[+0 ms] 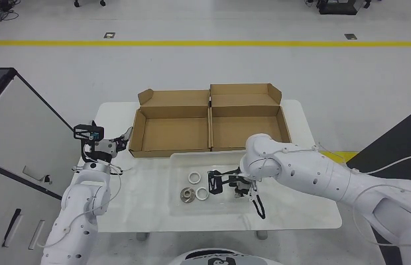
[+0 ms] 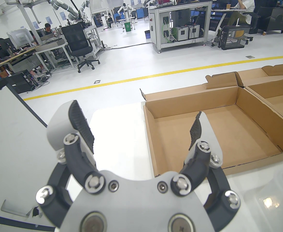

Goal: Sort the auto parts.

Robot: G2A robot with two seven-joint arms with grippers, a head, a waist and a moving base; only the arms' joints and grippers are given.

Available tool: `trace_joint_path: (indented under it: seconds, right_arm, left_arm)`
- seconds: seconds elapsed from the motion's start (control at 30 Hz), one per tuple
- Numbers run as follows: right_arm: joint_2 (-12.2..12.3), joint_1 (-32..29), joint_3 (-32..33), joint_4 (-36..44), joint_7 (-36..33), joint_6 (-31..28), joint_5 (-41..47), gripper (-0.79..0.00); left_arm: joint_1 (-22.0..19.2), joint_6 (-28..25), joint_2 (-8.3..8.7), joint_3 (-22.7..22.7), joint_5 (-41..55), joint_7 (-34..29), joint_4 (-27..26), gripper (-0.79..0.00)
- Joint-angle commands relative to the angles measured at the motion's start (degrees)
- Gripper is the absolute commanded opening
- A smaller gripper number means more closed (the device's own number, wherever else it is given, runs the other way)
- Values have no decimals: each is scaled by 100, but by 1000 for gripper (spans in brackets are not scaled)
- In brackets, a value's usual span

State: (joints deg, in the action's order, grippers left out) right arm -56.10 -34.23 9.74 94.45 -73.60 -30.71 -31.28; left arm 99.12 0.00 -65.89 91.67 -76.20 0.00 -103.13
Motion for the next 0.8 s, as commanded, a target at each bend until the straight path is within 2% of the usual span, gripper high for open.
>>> trace_joint_path:
  seconds: [0.0, 0.17, 0.3, 0.5, 0.6, 0.77]
  right_arm:
    - [-6, -14, 0, -10, 22, -22, -7, -502]
    - [-26, -58, 0, -40, 46, -47, -23, -511]
    - [-41, -74, 0, -68, 57, -57, -36, -551]
    - [-62, -117, 0, -117, 34, -35, -18, -683]
    - [-72, -127, 0, -125, -1, 0, -14, -785]
    - [-64, -103, 0, -95, -49, 48, 0, -785]
  left_arm:
    - [0, 0, 0, 0, 0, 0, 0, 0]
    - [0, 0, 0, 0, 0, 0, 0, 0]
    - [0, 0, 0, 0, 0, 0, 0, 0]
    - [0, 0, 0, 0, 0, 0, 0, 0]
    - [0, 0, 0, 0, 0, 0, 0, 0]
    - [0, 0, 0, 0, 0, 0, 0, 0]
